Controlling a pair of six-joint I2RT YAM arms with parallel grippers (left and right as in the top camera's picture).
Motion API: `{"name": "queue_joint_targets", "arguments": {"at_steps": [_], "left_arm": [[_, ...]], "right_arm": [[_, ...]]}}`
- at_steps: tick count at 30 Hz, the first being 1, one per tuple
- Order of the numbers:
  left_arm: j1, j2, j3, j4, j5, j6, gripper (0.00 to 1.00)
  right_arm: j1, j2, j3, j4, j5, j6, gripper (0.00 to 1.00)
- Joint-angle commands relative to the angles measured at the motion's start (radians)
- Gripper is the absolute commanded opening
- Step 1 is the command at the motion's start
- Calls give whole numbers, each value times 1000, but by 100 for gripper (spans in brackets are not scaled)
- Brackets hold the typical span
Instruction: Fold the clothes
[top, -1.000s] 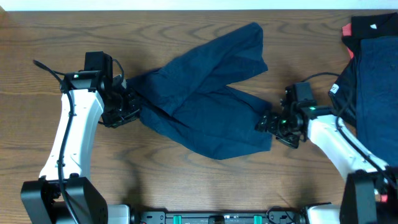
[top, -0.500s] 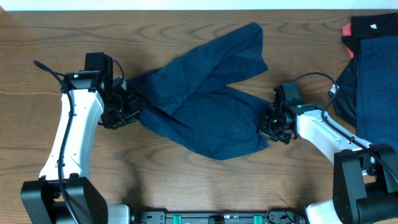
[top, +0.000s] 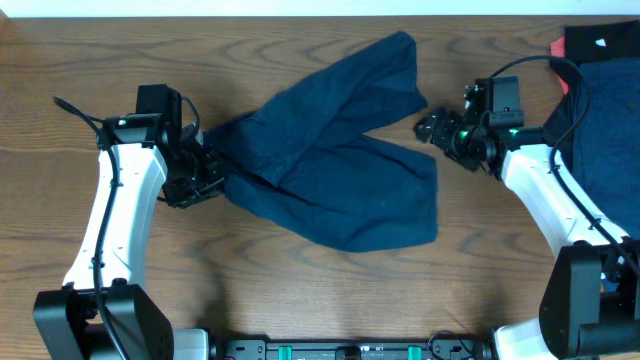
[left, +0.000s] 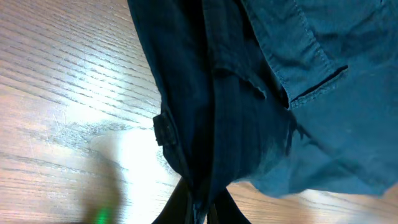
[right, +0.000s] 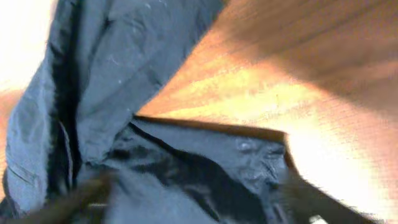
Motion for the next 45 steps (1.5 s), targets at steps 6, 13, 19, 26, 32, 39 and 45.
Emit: {"name": "queue_joint_targets", "arguments": {"at_steps": [6, 13, 19, 26, 32, 39, 45], "left_arm": [[2, 0, 1, -1, -9, 10, 6], [2, 0, 1, 3, -9, 9, 6], [2, 0, 1, 5, -9, 9, 6], [2, 0, 1, -5, -9, 10, 6], [2, 0, 1, -4, -9, 10, 6], [2, 0, 1, -3, -9, 9, 6], [2, 0, 1, -3, -9, 10, 6]], "right_arm": [[5, 6, -1, -204, -2, -67, 99], [7, 6, -1, -501, -11, -151, 98], [63, 6, -27, -590, -12, -264, 98], [142, 6, -112, -493, -11, -217, 97], [144, 6, -173, -424, -8, -192, 96], [145, 6, -210, -379, -37, -177, 64], [144, 6, -211, -325, -49, -114, 13]]}}
